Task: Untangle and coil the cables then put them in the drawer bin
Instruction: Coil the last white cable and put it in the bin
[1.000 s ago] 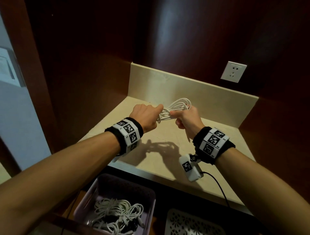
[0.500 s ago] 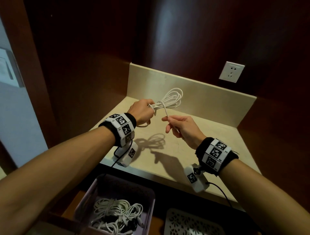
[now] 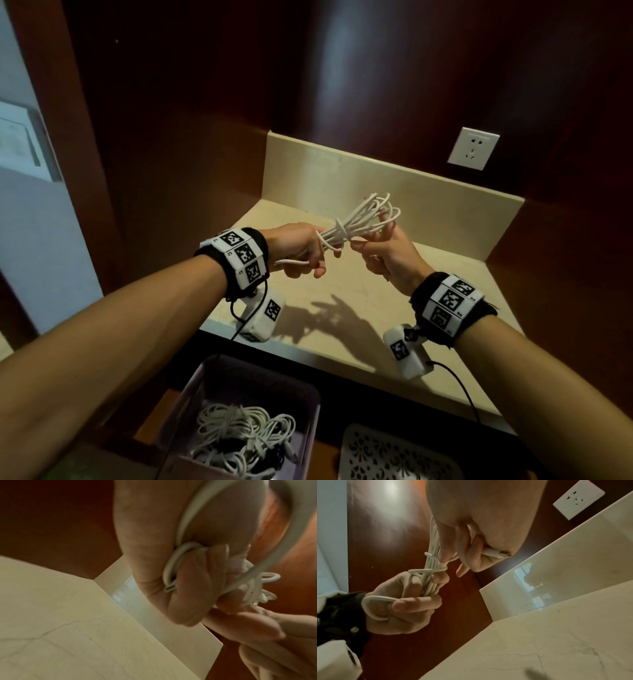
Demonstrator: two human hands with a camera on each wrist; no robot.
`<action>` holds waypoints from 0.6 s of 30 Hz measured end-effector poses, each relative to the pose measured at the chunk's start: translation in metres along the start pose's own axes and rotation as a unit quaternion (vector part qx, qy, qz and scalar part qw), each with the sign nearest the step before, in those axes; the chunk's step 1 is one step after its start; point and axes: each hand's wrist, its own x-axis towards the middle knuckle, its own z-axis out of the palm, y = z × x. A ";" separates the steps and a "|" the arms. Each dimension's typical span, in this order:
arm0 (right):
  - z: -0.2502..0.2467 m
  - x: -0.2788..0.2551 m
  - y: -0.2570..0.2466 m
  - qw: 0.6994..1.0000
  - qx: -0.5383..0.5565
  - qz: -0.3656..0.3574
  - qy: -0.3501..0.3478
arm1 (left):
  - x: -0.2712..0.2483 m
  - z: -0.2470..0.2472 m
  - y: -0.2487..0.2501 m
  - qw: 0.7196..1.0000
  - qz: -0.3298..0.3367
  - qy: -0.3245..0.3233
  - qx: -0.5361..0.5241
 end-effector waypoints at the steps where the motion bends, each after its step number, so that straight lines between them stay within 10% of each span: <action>1: 0.001 -0.001 0.000 1.000 0.010 0.000 -0.006 | -0.001 0.000 0.000 1.000 -0.006 -0.013 0.002; 7: 0.009 -0.005 -0.001 1.000 -0.002 -0.005 -0.007 | -0.002 0.000 -0.001 0.996 -0.033 -0.070 0.037; 13: 0.019 -0.001 0.005 0.996 0.002 0.008 0.088 | 0.006 -0.003 0.009 0.979 -0.032 0.028 0.199; 18: 0.019 0.008 0.008 0.990 0.020 0.036 0.134 | 0.011 0.002 0.004 0.879 0.037 0.174 0.443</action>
